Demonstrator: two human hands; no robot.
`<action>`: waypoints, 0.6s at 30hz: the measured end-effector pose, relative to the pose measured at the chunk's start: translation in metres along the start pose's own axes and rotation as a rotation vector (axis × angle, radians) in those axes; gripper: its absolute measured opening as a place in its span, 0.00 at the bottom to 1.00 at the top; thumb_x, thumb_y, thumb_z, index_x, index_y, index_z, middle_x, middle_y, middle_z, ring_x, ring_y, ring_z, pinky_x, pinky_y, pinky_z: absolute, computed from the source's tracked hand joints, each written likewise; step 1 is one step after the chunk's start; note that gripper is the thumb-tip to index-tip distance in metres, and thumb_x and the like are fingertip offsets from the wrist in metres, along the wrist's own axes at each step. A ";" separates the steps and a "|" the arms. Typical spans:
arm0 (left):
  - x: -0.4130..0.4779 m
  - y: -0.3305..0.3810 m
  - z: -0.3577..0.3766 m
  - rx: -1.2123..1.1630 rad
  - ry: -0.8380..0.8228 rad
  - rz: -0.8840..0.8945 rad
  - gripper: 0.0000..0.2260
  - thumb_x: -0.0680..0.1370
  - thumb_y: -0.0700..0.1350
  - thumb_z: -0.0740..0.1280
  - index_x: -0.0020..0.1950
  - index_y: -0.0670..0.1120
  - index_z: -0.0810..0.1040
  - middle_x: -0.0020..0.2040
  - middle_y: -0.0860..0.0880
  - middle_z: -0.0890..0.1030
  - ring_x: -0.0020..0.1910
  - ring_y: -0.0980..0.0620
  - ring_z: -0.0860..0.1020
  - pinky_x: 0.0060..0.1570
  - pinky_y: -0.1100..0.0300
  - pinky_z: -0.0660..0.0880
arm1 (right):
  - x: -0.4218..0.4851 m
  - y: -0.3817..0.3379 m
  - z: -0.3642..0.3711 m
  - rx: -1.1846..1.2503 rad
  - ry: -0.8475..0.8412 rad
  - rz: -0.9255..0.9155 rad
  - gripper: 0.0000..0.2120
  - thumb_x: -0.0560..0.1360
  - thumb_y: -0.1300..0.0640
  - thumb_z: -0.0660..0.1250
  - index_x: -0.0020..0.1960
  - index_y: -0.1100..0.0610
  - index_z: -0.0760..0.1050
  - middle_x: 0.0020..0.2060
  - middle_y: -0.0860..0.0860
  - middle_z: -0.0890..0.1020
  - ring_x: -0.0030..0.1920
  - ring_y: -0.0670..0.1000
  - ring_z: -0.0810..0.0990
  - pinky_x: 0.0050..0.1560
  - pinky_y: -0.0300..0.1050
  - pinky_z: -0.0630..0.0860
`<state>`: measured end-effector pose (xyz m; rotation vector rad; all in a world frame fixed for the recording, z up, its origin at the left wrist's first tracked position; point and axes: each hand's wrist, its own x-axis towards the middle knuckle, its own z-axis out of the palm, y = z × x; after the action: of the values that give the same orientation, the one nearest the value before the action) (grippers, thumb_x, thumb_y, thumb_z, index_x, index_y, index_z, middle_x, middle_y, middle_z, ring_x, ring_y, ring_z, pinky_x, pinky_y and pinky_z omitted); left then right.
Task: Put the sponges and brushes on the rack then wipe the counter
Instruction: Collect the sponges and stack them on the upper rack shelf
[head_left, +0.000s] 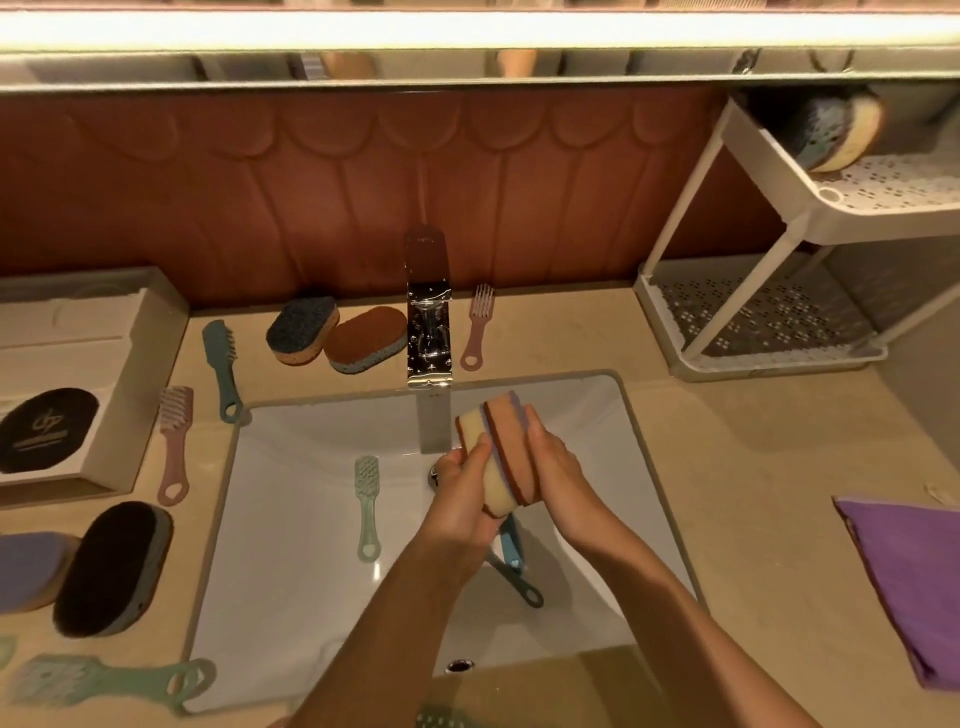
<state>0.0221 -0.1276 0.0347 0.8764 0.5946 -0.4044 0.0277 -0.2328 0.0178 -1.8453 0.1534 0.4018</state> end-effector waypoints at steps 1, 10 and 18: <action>-0.002 0.000 0.003 -0.025 -0.003 0.007 0.17 0.81 0.46 0.58 0.69 0.43 0.64 0.61 0.39 0.77 0.56 0.45 0.78 0.49 0.54 0.77 | -0.002 -0.002 -0.001 0.025 -0.031 -0.022 0.31 0.71 0.25 0.43 0.70 0.32 0.58 0.71 0.43 0.66 0.71 0.46 0.66 0.73 0.53 0.62; -0.016 -0.002 0.046 0.207 0.141 0.158 0.15 0.81 0.46 0.60 0.66 0.42 0.65 0.59 0.37 0.77 0.55 0.46 0.79 0.48 0.56 0.77 | -0.025 -0.032 -0.030 0.099 -0.137 -0.102 0.22 0.76 0.35 0.43 0.69 0.28 0.41 0.66 0.29 0.56 0.69 0.37 0.57 0.67 0.32 0.58; -0.029 0.003 0.094 0.410 0.165 0.270 0.12 0.80 0.48 0.57 0.63 0.48 0.62 0.58 0.42 0.75 0.52 0.50 0.76 0.49 0.56 0.75 | -0.036 -0.056 -0.068 0.100 -0.294 -0.132 0.27 0.79 0.40 0.43 0.76 0.44 0.43 0.71 0.45 0.63 0.70 0.42 0.62 0.67 0.34 0.62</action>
<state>0.0306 -0.1993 0.1015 1.3754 0.5421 -0.2106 0.0248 -0.2833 0.0982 -1.6669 -0.1457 0.5572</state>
